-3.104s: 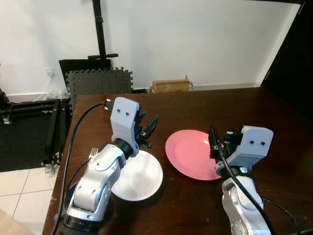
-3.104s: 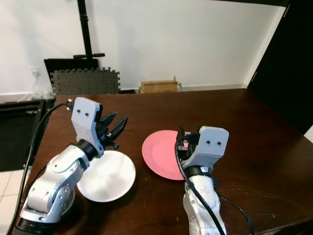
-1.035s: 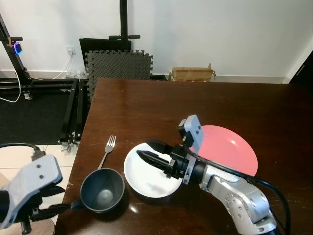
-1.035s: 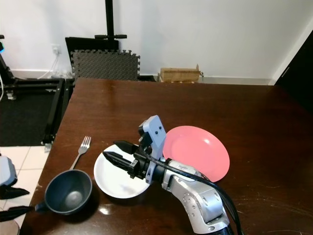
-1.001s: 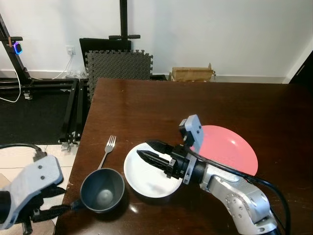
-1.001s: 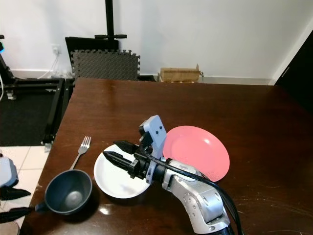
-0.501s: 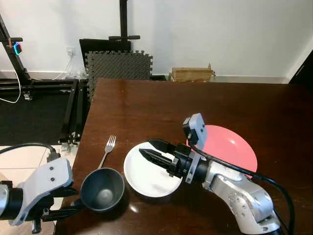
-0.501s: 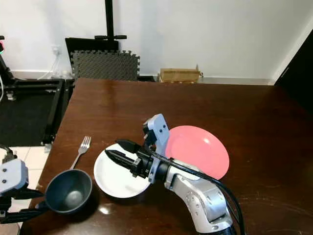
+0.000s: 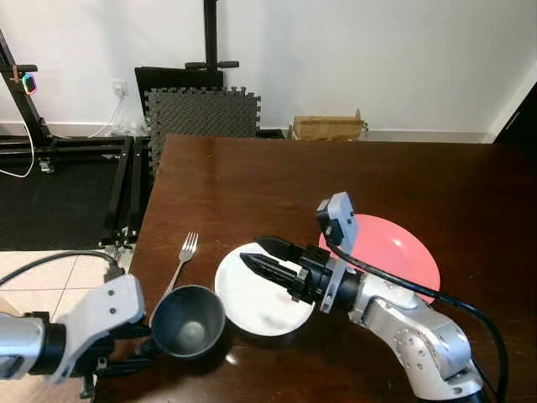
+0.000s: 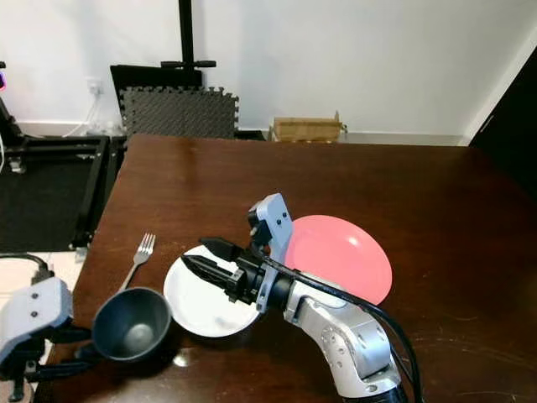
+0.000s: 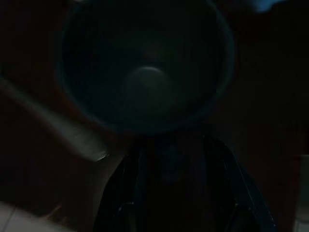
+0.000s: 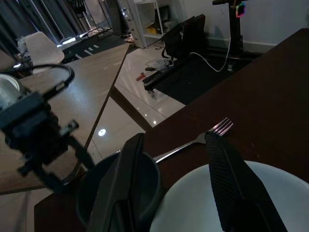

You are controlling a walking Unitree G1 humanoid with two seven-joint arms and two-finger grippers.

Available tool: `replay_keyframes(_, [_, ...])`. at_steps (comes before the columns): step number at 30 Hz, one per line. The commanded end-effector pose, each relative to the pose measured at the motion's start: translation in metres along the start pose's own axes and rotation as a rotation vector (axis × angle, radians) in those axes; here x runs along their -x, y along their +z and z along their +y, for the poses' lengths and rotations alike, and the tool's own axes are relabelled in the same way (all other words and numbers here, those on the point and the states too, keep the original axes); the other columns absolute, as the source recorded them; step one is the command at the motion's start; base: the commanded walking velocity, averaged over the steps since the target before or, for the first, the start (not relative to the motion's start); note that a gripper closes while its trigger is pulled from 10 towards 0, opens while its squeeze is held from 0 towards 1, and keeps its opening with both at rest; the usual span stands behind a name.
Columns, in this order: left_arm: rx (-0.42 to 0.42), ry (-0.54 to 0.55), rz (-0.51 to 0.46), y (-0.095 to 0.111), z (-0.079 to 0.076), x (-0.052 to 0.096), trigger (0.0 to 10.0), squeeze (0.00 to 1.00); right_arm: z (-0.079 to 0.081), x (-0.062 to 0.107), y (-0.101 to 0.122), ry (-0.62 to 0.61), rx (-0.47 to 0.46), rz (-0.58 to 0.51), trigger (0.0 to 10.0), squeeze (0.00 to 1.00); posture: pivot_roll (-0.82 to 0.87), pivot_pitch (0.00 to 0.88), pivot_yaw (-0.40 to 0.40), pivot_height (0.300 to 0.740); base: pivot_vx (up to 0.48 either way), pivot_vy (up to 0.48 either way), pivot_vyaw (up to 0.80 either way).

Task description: Setting the table

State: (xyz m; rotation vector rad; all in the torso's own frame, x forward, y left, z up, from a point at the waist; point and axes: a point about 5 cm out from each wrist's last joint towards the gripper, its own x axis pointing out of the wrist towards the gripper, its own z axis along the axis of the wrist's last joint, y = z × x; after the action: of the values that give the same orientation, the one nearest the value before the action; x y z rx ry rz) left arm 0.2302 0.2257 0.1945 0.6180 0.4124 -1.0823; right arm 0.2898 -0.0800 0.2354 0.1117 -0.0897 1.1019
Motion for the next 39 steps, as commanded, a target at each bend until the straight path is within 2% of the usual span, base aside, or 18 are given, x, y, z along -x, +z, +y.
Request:
replay_keyframes(1, [0.002,-0.022,0.009,-0.003,-0.002,-0.003,4.7,0.0,0.001,0.002,0.001,0.01,-0.002,-0.002,10.0,0.0,0.18,0.11,-0.002,0.74,0.0,0.0,0.0])
replay_keyframes(2, [0.0,-0.029,0.011,-0.003,-0.003,-0.004,3.1,0.0,0.001,0.002,0.001,0.01,-0.003,-0.002,10.0,0.0,0.18,0.11,-0.002,0.74,0.0,0.0,0.0])
replay_keyframes(3, [0.001,-0.034,0.008,-0.002,-0.003,-0.004,0.0,0.0,0.001,0.002,0.001,0.009,-0.004,-0.006,10.0,0.0,0.18,0.11,-0.002,0.74,0.0,0.0,0.0])
replay_keyframes(13, [-0.006,-0.008,0.004,0.0,0.004,0.004,0.0,0.0,0.0,0.002,0.003,0.001,-0.003,-0.016,10.0,0.0,0.18,0.106,0.004,0.74,0.0,0.0,0.0])
replay_keyframes(18, [-0.007,0.058,-0.059,0.013,0.015,0.014,0.0,0.0,-0.001,0.002,0.005,-0.009,-0.004,-0.027,10.0,0.0,0.18,0.106,0.004,0.74,0.0,0.0,0.0])
replay_keyframes(19, [-0.004,0.093,-0.09,0.019,0.021,0.018,1.7,0.0,-0.002,0.002,0.005,-0.015,-0.004,-0.033,10.0,0.0,0.18,0.107,0.003,0.74,0.0,0.0,0.0])
replay_keyframes(20, [0.021,0.178,-0.191,0.034,0.033,0.025,10.0,0.0,-0.004,0.002,0.008,-0.045,0.003,-0.052,10.0,0.0,0.19,0.107,0.001,0.74,0.0,0.0,0.0])
replay_keyframes(21, [0.061,0.245,-0.301,0.049,0.043,0.03,10.0,0.0,-0.007,0.002,0.013,-0.088,0.01,-0.082,10.0,0.0,0.19,0.105,-0.003,0.74,0.0,0.0,0.0])
replay_keyframes(23, [0.077,0.265,-0.351,0.056,0.046,0.032,10.0,0.0,-0.009,0.002,0.016,-0.12,0.01,-0.106,10.0,0.0,0.19,0.105,-0.003,0.74,0.0,0.0,0.0])
replay_keyframes(24, [0.097,0.307,-0.41,0.064,0.05,0.033,10.0,0.0,-0.014,0.001,0.024,-0.196,0.015,-0.161,10.0,0.0,0.2,0.105,-0.005,0.74,0.0,0.0,0.0])
replay_keyframes(25, [0.097,0.307,-0.41,0.064,0.05,0.033,10.0,0.0,-0.014,0.001,0.024,-0.196,0.015,-0.161,10.0,0.0,0.2,0.105,-0.005,0.74,0.0,0.0,0.0])
replay_keyframes(27, [0.139,0.364,-0.471,0.071,0.054,0.029,10.0,0.0,-0.022,0.001,0.034,-0.314,0.018,-0.23,10.0,0.0,0.2,0.104,-0.006,0.74,0.0,0.0,0.0])
replay_keyframes(28, [0.194,0.403,-0.483,0.072,0.057,0.022,10.0,0.0,-0.028,0.002,0.039,-0.405,0.037,-0.255,10.0,0.0,0.2,0.102,-0.008,0.74,0.0,0.0,0.0])
replay_keyframes(29, [0.194,0.403,-0.483,0.072,0.057,0.022,10.0,0.0,-0.028,0.002,0.039,-0.405,0.037,-0.255,10.0,0.0,0.2,0.102,-0.008,0.74,0.0,0.0,0.0])
replay_keyframes(32, [0.317,0.456,-0.477,0.073,0.06,0.003,10.0,0.0,-0.03,0.004,0.045,-0.531,0.119,-0.267,10.0,0.0,0.19,0.098,-0.005,0.74,0.0,0.0,0.0])
replay_keyframes(36, [0.349,0.478,-0.471,0.083,0.056,-0.008,10.0,0.0,-0.025,0.009,0.049,-0.644,0.21,-0.312,10.0,0.0,0.18,0.098,-0.002,0.74,0.0,0.0,0.0])
replay_keyframes(37, [0.349,0.478,-0.471,0.083,0.056,-0.008,10.0,0.0,-0.025,0.009,0.049,-0.644,0.21,-0.312,10.0,0.0,0.18,0.098,-0.002,0.74,0.0,0.0,0.0])
replay_keyframes(39, [0.361,0.49,-0.481,0.083,0.05,-0.001,10.0,0.0,-0.022,0.021,0.047,-0.745,0.229,-0.353,10.0,0.0,0.17,0.1,0.008,0.74,0.0,0.0,0.0])
